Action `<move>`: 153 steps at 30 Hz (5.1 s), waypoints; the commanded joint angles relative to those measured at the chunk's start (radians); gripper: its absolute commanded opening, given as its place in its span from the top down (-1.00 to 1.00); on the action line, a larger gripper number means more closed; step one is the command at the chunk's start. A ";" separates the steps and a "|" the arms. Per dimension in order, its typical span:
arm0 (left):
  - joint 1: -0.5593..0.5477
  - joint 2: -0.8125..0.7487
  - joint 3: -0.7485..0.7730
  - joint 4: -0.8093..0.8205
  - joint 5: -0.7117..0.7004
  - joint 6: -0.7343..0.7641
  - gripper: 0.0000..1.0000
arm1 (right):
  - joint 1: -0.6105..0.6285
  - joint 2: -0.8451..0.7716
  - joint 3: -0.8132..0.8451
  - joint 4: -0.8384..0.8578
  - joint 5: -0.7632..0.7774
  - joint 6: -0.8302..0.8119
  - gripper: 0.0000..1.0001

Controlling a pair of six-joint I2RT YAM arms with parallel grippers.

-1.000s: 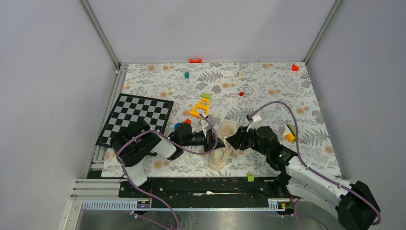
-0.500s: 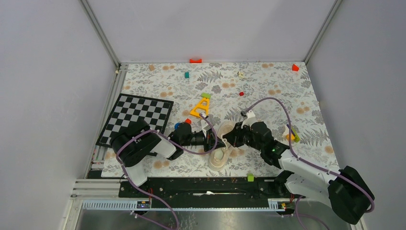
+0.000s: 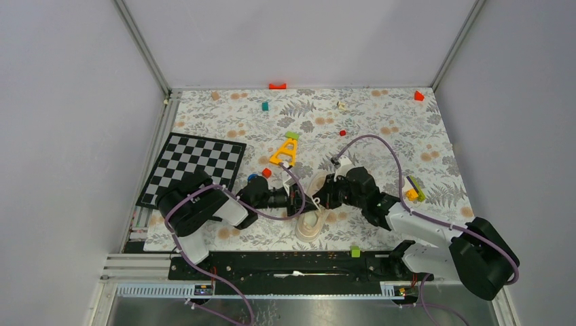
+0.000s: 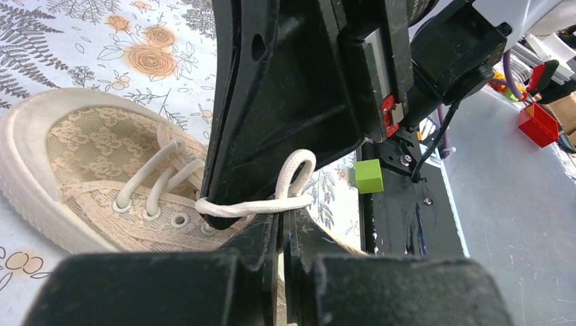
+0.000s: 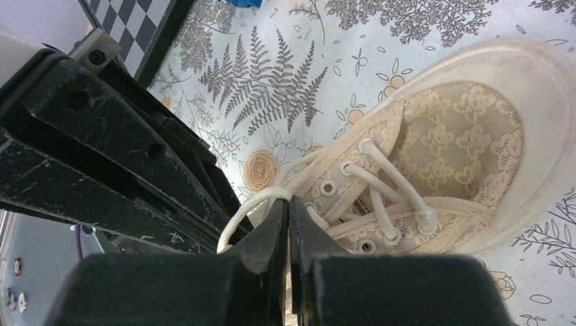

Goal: Tie the shoes
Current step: Wrap the shoelace around the shoelace, then cross the shoelace with the shoelace.

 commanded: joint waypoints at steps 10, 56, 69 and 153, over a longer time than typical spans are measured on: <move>0.014 -0.027 -0.015 0.155 -0.021 -0.028 1.00 | -0.002 -0.081 -0.006 -0.106 -0.051 -0.025 1.00; 0.019 0.018 -0.016 0.160 -0.076 -0.055 1.00 | -0.002 -0.323 -0.140 -0.086 0.040 0.032 0.29; 0.019 0.029 -0.008 0.160 -0.070 -0.061 1.00 | -0.002 -0.373 -0.157 -0.074 0.054 0.011 -0.33; 0.020 0.038 0.007 0.160 -0.063 -0.084 1.00 | 0.297 -0.181 0.048 -0.225 0.524 -0.157 0.84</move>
